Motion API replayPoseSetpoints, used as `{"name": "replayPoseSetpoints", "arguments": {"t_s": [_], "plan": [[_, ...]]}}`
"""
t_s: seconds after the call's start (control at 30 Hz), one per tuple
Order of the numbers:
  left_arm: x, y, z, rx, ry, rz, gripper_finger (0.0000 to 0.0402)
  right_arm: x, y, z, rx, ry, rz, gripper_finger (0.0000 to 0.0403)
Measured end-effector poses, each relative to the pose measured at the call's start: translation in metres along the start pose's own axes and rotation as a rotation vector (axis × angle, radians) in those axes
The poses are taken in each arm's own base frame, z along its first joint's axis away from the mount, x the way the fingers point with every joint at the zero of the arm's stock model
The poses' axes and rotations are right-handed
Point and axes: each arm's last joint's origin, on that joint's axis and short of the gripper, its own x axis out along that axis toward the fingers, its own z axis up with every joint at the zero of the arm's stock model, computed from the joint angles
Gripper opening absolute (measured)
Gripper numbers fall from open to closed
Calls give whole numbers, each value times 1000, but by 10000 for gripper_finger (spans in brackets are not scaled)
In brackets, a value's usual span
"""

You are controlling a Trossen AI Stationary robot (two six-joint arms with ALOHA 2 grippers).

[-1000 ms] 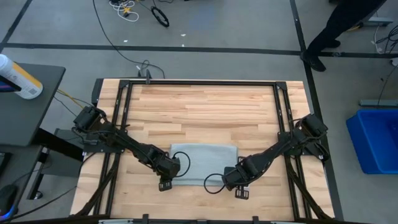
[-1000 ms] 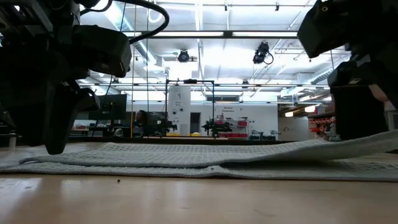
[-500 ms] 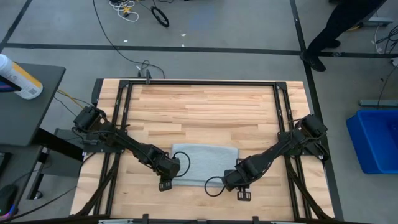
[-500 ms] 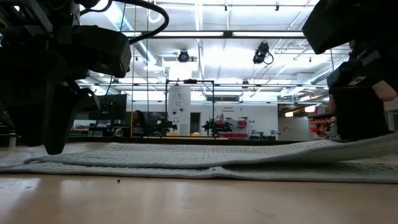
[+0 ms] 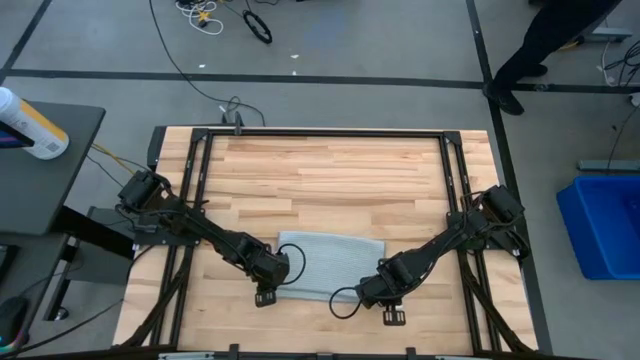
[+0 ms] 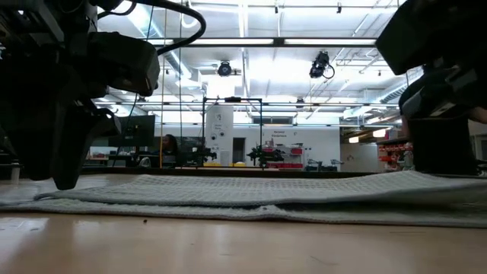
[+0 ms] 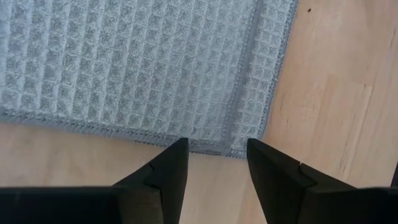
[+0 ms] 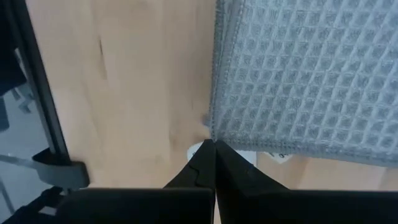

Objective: Fold microfiber towels
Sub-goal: Fold the gray microfiber towel

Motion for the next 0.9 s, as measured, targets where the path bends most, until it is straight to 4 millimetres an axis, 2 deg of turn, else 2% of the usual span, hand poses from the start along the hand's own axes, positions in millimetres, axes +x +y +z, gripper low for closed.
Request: {"name": "replayPoseSetpoints", "arguments": {"t_s": [0.17, 0.43, 0.6, 0.77, 0.9], "plan": [[0, 0, 0, 1, 2, 2, 174, 0, 2, 0, -12, 17, 45, 33], [0, 0, 0, 5, -2, 5, 174, 0, 3, 1, -14, 17, 78, 138], [0, 1, 0, -5, -17, 27, 174, -1, -1, 3, 44, -3, 45, 194], [-1, 10, 7, -34, -23, 33, 174, -3, -8, 8, 70, -16, 36, 218], [-3, 19, 14, -38, -14, 34, 174, -5, -15, 10, 62, -18, 11, 213]]}}
